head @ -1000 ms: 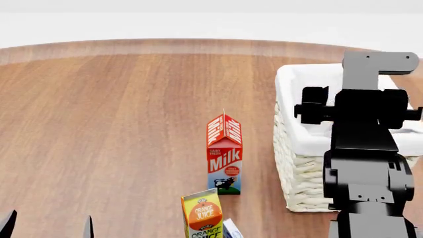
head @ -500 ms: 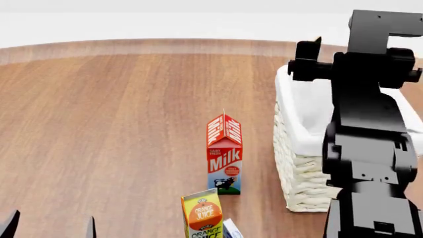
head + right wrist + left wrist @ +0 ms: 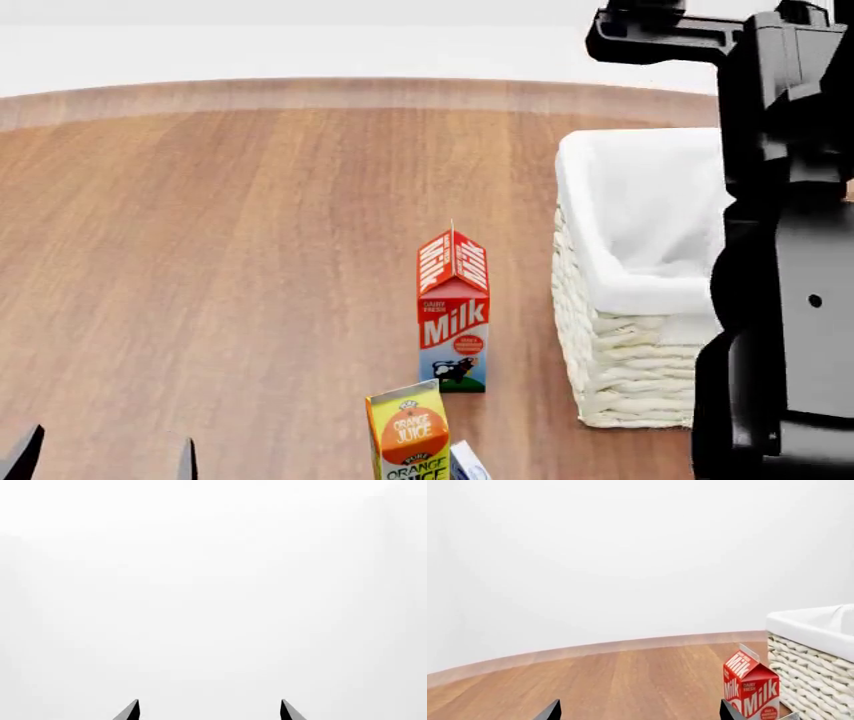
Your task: Pick up the tomato sauce, and put it in the basket.
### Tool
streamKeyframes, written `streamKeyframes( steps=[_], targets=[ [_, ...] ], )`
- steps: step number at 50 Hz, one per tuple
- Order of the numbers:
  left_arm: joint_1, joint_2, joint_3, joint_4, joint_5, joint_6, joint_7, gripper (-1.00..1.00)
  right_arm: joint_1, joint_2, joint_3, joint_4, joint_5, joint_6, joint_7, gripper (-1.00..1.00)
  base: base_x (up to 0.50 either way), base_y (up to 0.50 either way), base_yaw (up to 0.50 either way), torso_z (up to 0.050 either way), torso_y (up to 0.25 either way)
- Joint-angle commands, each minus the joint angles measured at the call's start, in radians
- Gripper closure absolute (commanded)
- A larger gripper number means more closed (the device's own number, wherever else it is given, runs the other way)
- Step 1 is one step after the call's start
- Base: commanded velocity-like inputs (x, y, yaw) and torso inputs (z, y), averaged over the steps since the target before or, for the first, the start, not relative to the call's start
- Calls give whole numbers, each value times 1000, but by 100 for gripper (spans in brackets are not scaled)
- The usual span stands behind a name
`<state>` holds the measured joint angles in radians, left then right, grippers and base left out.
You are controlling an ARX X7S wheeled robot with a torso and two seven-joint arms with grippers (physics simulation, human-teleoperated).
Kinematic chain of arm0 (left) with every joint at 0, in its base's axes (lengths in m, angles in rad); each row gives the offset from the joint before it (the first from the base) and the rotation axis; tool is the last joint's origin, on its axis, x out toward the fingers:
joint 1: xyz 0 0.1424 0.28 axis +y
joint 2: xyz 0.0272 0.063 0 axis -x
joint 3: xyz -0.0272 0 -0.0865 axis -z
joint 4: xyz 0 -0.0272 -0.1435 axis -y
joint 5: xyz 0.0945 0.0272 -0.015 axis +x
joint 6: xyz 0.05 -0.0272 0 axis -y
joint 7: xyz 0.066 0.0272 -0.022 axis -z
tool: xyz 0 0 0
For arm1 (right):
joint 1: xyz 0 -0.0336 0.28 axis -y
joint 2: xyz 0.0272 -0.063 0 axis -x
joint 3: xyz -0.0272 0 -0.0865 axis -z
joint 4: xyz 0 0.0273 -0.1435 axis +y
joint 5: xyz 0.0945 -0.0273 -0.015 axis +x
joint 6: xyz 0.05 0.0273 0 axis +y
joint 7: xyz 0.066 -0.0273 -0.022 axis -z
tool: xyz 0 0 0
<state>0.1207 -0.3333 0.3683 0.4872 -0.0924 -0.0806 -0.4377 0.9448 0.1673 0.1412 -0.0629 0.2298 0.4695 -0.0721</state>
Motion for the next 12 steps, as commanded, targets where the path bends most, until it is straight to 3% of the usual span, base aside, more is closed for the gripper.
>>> streamKeyframes(
  steps=[1,12],
  targets=[
    [0,-4,3,4,0,1,-4,-100,-241,10,74,-555,91,160,20,-100,0,0,0,0,0],
    [-1,-8,5,10,-1,-1,-8,-100,-413,6,83,-688,109,120,9,-100,0,0,0,0,0]
  ],
)
